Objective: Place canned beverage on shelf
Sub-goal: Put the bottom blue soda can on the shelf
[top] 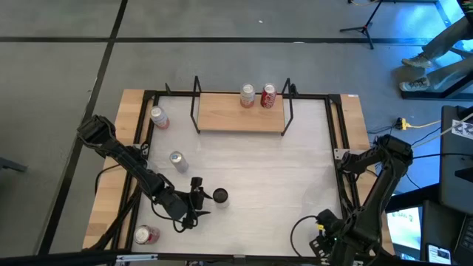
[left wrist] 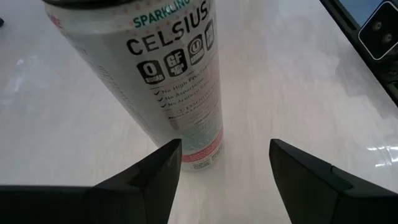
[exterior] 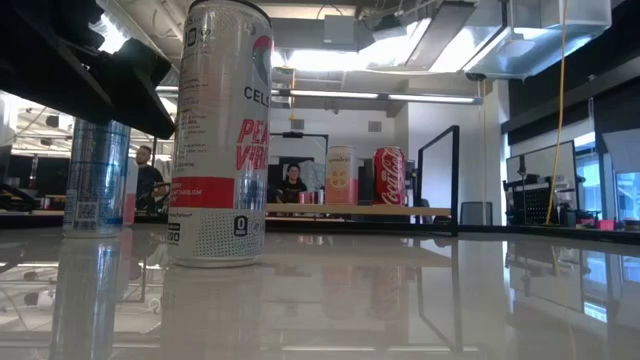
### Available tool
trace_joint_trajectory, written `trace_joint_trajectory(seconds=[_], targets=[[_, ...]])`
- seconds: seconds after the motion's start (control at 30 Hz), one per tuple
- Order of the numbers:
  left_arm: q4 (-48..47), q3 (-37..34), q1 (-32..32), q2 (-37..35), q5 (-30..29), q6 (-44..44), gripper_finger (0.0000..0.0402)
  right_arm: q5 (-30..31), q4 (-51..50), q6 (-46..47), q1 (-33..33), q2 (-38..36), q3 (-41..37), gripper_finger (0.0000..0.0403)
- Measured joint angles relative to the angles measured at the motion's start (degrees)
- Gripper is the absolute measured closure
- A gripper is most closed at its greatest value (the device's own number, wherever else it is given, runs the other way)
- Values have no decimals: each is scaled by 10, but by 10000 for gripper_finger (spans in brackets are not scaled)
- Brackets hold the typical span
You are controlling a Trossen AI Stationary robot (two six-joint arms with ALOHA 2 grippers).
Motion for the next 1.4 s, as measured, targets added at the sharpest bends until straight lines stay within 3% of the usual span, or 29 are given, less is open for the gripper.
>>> trace_joint_trajectory(seconds=[0.17, 0.37, 0.73, 1.07, 1.4], targets=[[0, 0, 0, 0, 0, 0, 168, 58, -2, -80, -35, 1, 11, 185], [0, 0, 0, 0, 0, -5, 168, 155, -13, -261, -110, 1, 45, 176], [0, 0, 0, 0, 0, -5, 168, 156, -34, -567, -287, 1, 53, 181], [-2, 0, 0, 2, 23, -41, 168, 66, -32, -737, -467, 1, 53, 181], [-4, 0, 0, 2, 20, -35, 168, -27, -35, -759, -587, 1, 51, 181]])
